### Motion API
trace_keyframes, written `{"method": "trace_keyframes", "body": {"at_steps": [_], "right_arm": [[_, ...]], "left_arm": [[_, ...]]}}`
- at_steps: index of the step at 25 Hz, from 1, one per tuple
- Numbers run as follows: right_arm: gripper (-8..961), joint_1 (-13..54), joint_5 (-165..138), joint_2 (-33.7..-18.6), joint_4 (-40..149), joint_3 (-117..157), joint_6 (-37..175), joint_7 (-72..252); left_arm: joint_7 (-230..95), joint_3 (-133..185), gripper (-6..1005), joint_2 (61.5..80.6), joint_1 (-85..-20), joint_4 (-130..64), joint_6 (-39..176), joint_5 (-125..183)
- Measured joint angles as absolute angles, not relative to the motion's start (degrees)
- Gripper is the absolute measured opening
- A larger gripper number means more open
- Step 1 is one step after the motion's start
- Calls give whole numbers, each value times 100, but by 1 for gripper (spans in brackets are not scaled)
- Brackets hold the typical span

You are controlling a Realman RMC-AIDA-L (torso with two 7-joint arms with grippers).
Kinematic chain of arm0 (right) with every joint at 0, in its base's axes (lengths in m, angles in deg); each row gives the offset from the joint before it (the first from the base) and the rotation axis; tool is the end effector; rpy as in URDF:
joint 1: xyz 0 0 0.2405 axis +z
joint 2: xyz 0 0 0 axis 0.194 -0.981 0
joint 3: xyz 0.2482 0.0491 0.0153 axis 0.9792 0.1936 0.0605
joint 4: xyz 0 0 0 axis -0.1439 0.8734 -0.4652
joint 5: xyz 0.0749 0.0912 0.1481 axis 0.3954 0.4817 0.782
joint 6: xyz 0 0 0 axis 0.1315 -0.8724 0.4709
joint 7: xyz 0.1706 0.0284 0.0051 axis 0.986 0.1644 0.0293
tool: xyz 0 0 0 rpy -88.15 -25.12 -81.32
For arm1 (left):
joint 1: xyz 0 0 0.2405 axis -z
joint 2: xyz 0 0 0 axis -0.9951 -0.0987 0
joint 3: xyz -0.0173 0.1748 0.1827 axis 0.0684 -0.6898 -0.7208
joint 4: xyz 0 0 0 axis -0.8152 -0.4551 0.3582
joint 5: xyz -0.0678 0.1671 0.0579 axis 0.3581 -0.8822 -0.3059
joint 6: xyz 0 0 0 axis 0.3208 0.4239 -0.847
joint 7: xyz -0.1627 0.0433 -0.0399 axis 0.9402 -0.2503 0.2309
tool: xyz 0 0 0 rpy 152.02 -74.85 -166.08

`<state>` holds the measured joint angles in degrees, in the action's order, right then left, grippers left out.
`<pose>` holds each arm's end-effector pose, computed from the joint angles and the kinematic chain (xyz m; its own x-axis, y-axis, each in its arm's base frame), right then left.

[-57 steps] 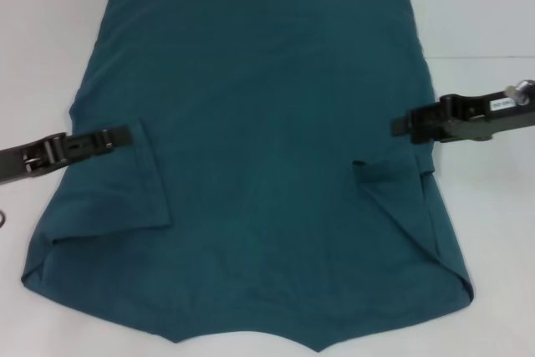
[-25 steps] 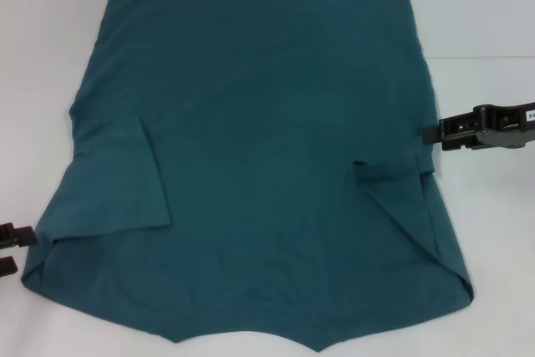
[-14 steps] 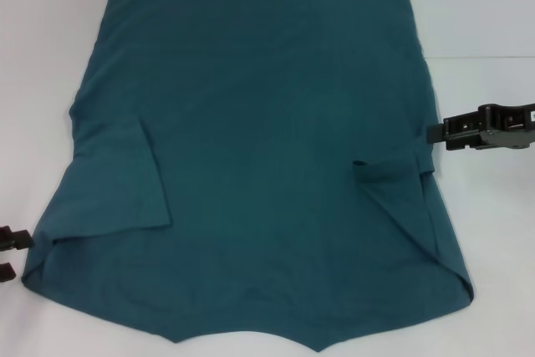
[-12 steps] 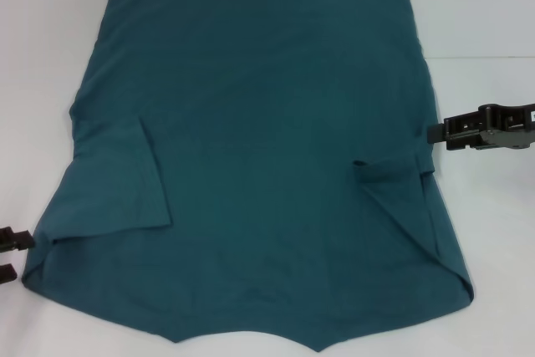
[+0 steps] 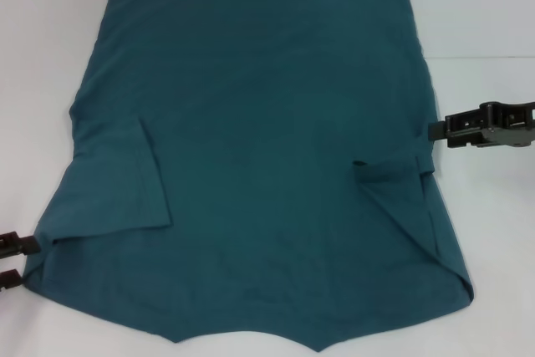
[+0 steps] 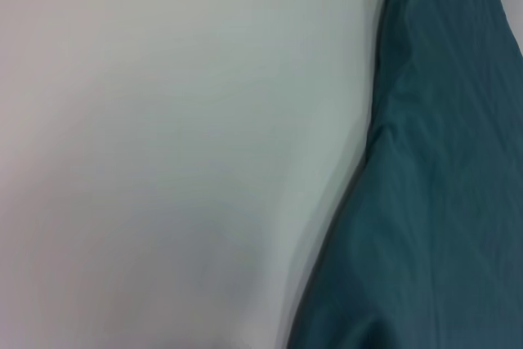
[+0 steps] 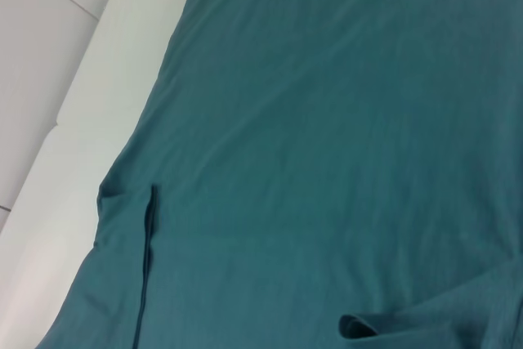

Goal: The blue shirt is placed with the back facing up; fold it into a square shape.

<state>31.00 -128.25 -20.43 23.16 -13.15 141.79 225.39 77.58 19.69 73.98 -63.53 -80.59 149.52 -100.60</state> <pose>0.2526 0.3957 0.0393 0.2745 -0.8881 -0.3688 -0.9608 -0.2693 -0.0666 -0.3722 0.2672 0.0467 -0.3341 0.7630 0.5534 0.9410 0.3031 0.1502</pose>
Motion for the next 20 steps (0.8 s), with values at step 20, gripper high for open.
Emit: {"method": "trace_keyframes", "body": {"at_steps": [20], "right_arm": [[525,3085,-12830,-2043,2316,-1300,14183,22539]], "left_arm": [[7713,1820,684,7360,-6112,-7568,14801,-10150]]}}
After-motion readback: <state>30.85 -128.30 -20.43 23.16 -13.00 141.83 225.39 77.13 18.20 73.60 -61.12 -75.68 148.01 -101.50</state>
